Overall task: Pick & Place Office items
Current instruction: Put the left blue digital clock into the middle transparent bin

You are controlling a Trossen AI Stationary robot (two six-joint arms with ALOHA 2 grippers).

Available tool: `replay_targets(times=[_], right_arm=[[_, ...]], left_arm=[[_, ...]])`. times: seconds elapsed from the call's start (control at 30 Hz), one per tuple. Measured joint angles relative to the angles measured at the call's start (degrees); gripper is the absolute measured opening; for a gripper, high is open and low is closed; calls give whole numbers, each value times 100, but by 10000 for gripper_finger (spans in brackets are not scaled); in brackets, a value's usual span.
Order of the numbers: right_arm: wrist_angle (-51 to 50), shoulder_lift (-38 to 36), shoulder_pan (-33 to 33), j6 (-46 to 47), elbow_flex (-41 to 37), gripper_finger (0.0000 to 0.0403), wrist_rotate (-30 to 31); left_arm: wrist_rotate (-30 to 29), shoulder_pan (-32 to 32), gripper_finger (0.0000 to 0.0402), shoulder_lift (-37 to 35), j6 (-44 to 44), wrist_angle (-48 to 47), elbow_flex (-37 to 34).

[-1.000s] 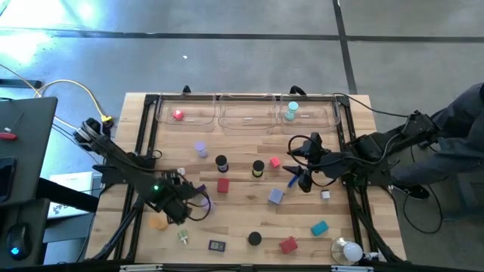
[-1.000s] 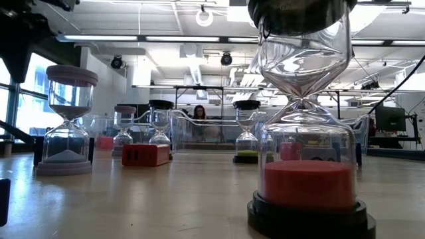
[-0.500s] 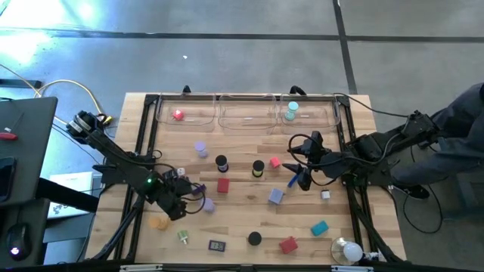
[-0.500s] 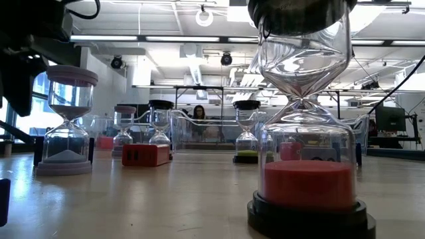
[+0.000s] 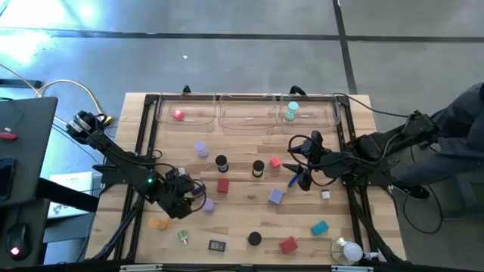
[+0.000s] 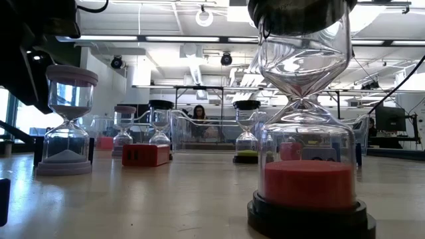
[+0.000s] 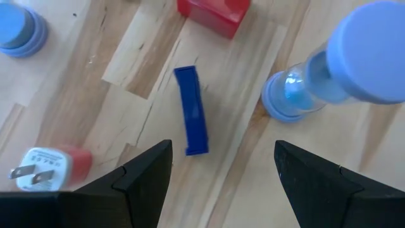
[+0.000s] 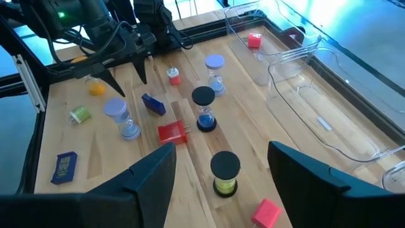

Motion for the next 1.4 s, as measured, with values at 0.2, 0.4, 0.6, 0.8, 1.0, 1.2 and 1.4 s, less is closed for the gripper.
replay_targets(times=[0.2, 0.4, 0.6, 0.8, 1.0, 1.2, 1.4], right_arm=[[0, 0, 0, -52, 0, 239, 1], [0, 0, 0, -52, 0, 239, 1], [0, 0, 0, -52, 0, 239, 1], [0, 0, 0, -52, 0, 239, 68], [0, 0, 0, -52, 0, 239, 130], [0, 0, 0, -45, 0, 239, 130], [2, 0, 0, -45, 2, 239, 130]], left_arm=[[30, 0, 267, 0, -86, 21, 0], [32, 0, 267, 4, 19, -62, 0], [27, 0, 267, 4, 609, -187, 0], [22, 2, 267, 4, 815, -204, -38], [-57, 8, 267, 7, 808, -204, -42], [-281, 10, 267, 79, 724, -139, -72], [-290, 11, 267, 641, 640, 46, -72]])
